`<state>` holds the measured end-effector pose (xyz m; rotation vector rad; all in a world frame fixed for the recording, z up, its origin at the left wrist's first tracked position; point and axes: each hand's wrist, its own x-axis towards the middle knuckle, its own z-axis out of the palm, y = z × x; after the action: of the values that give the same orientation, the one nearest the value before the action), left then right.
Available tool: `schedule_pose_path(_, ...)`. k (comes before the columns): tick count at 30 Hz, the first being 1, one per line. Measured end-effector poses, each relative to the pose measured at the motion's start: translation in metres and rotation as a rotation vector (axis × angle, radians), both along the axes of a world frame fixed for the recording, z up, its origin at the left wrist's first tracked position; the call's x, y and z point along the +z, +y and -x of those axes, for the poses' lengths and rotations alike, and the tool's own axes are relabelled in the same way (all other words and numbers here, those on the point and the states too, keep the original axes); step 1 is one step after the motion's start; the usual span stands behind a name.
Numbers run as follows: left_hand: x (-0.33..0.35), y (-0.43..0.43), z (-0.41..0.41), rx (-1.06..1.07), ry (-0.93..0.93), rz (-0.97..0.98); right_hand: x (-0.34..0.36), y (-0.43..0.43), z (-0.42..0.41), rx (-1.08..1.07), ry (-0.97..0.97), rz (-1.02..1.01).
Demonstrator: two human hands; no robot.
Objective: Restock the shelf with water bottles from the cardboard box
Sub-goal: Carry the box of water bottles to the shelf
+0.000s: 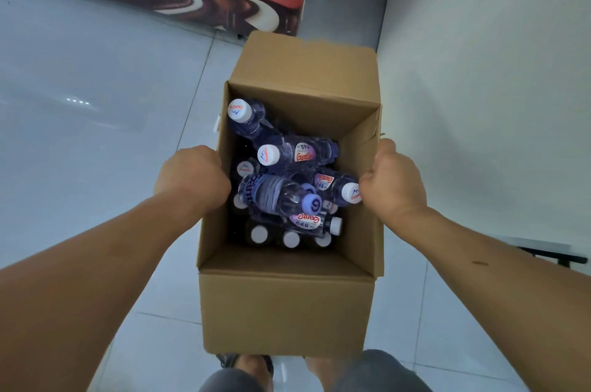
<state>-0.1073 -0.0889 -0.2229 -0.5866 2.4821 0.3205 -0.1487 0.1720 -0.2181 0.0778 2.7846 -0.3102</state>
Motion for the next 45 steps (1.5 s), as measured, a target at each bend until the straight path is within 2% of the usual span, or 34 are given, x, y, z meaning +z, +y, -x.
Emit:
schedule_pose_path(7, 0.034, -0.019, -0.018, 0.031, 0.033, 0.017, 0.028, -0.016, -0.003, 0.061, 0.030, 0.037)
schedule_pose_path(18, 0.138, -0.079, -0.074, 0.101, 0.064, 0.088, 0.131, -0.087, -0.006, 0.246, 0.094, 0.082)
schedule_pose_path(24, 0.214, -0.128, -0.105, 0.254, -0.004, 0.040, 0.204, -0.155, 0.001, 0.390, 0.089, 0.077)
schedule_pose_path(31, 0.293, -0.206, -0.135, 0.493, 0.050, -0.030, 0.276, -0.256, 0.007, 0.513, 0.065, 0.080)
schedule_pose_path(38, 0.365, -0.283, -0.146, 0.696, 0.094, -0.003, 0.333, -0.366, 0.028, 0.676, 0.061, 0.131)
schedule_pose_path(45, 0.406, -0.346, -0.144, 0.944, 0.127, 0.035, 0.382, -0.483, 0.060, 0.871, 0.084, 0.183)
